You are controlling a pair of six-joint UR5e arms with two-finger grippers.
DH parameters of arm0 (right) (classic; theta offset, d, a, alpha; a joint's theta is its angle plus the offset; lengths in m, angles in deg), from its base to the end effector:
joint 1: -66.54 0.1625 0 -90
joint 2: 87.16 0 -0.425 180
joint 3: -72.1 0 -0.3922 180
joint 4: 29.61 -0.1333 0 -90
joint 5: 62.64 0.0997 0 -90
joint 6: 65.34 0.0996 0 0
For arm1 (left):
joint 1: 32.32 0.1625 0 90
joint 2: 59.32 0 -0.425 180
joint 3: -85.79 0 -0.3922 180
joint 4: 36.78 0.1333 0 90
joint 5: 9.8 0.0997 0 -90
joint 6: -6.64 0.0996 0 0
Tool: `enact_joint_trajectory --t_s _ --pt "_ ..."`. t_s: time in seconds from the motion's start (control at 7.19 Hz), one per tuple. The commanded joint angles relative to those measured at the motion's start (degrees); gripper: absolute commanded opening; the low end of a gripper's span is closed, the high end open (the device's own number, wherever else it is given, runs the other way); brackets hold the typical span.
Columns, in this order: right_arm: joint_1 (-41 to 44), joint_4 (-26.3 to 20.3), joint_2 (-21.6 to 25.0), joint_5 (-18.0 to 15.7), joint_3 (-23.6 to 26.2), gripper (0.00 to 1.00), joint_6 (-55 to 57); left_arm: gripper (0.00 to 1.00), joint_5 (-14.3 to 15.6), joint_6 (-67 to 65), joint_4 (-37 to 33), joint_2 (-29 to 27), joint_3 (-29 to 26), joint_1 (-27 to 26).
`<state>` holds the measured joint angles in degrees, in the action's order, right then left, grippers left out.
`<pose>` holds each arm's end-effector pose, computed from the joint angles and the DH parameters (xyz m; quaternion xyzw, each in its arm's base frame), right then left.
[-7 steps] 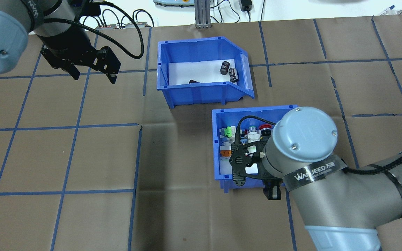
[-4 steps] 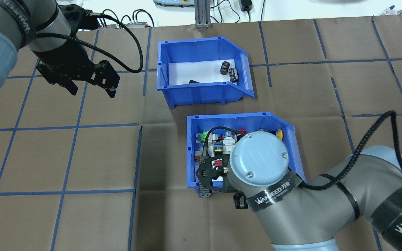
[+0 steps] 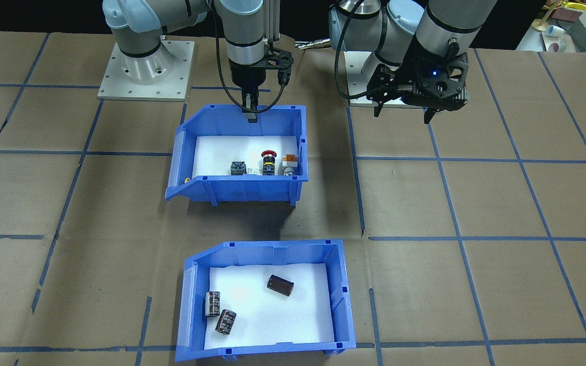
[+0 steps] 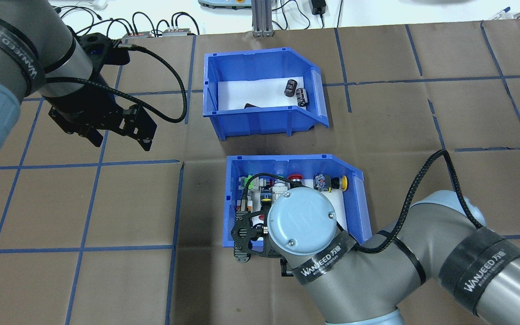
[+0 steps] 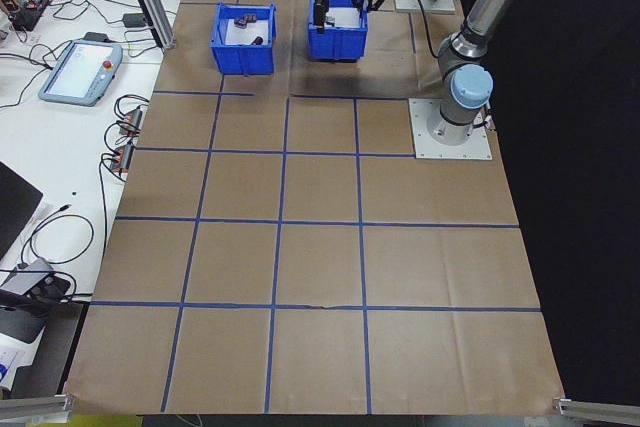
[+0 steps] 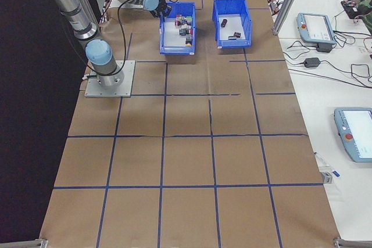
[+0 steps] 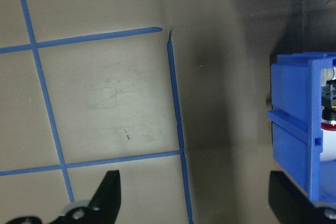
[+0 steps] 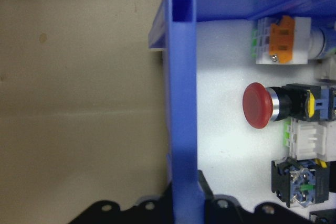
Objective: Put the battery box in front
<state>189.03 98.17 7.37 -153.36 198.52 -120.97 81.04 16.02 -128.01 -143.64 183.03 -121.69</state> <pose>0.3310 -0.2739 0.2901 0.6942 -0.7179 0.0491 0.0165 -0.1269 -0.4461 0.4704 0.0764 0.9968 0.0249 0.0052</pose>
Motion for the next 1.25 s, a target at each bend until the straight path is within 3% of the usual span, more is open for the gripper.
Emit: enact_joint_trajectory --t_s 0.0,0.42,0.7,0.97,1.11 --pt "-0.05 0.1 -0.57 0.28 0.93 1.0 0.18 0.99 1.27 0.9 0.0 0.03 0.14 0.08" --pt "-0.93 -0.95 3.71 -0.6 -1.43 1.0 0.44 0.99 1.18 -0.06 0.09 0.03 0.14 -0.01" --pt "-4.51 -12.14 8.2 -0.42 -7.2 1.0 0.44 0.99 1.18 -0.06 0.0 0.03 0.23 -0.01" --pt "-14.51 -26.56 8.3 0.37 -15.2 1.0 4.97 0.99 1.09 -0.06 0.17 -0.14 0.23 -0.01" --pt "-18.56 -28.71 8.13 2.72 -17.15 1.0 7.27 0.99 1.09 -0.06 0.35 -0.23 0.23 -0.01"
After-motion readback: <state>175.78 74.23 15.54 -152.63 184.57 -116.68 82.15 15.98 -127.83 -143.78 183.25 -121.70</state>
